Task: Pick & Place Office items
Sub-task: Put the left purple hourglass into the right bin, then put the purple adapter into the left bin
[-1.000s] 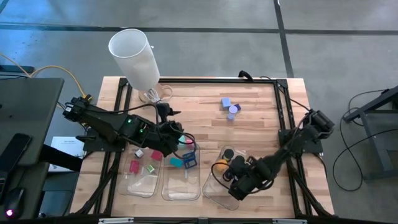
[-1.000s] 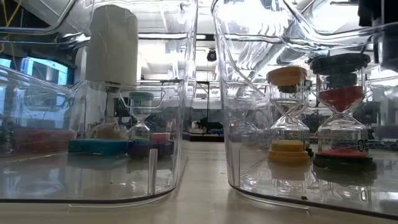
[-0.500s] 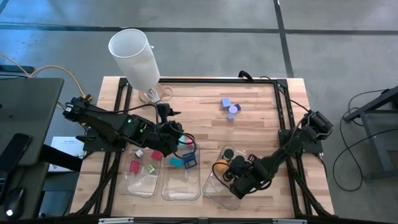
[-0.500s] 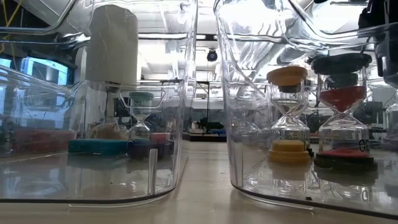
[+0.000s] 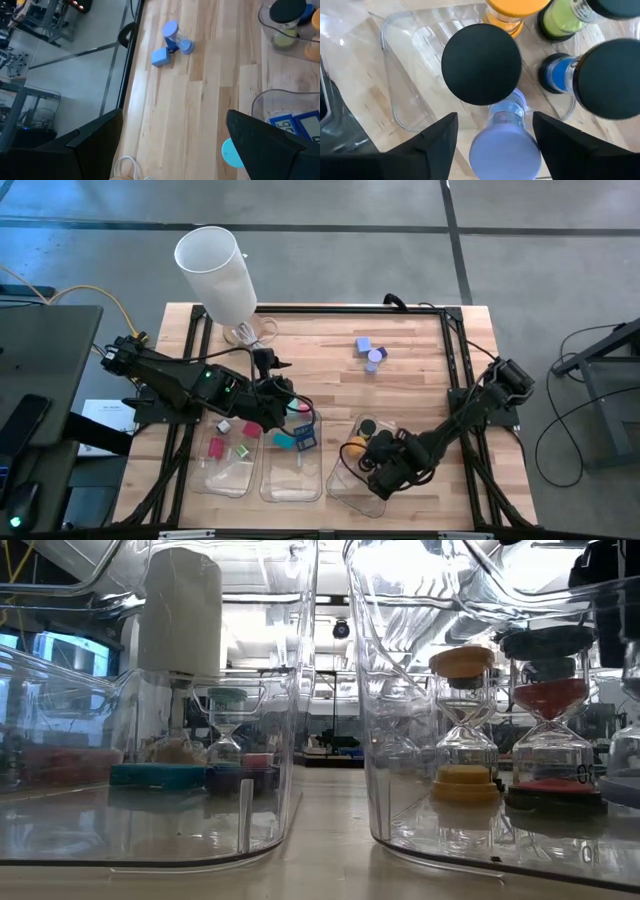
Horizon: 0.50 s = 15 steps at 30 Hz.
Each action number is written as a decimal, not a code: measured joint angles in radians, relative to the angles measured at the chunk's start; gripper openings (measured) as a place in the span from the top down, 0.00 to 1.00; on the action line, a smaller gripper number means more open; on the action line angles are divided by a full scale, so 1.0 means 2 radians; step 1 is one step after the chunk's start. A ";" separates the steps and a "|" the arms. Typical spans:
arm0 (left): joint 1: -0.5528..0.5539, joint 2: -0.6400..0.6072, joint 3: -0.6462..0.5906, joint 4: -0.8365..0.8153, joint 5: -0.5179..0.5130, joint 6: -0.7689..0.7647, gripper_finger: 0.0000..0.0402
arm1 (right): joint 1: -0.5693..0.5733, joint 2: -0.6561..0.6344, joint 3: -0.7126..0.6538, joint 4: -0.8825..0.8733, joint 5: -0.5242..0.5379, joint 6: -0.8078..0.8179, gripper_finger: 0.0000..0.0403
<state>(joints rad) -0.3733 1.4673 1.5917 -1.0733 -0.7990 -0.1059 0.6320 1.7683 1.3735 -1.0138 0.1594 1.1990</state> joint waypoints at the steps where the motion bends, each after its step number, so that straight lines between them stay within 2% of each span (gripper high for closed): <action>1: 0.000 0.000 0.000 0.000 0.000 0.000 0.13 | -0.002 0.000 0.000 0.000 0.000 -0.006 0.39; 15: 0.000 0.000 0.000 -0.001 0.000 0.015 0.13 | -0.013 -0.055 0.000 -0.029 -0.004 -0.001 0.38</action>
<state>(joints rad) -0.3737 1.4673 1.5917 -1.0762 -0.7990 -0.0751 0.6056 1.6592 1.3735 -1.0725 0.1504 1.1973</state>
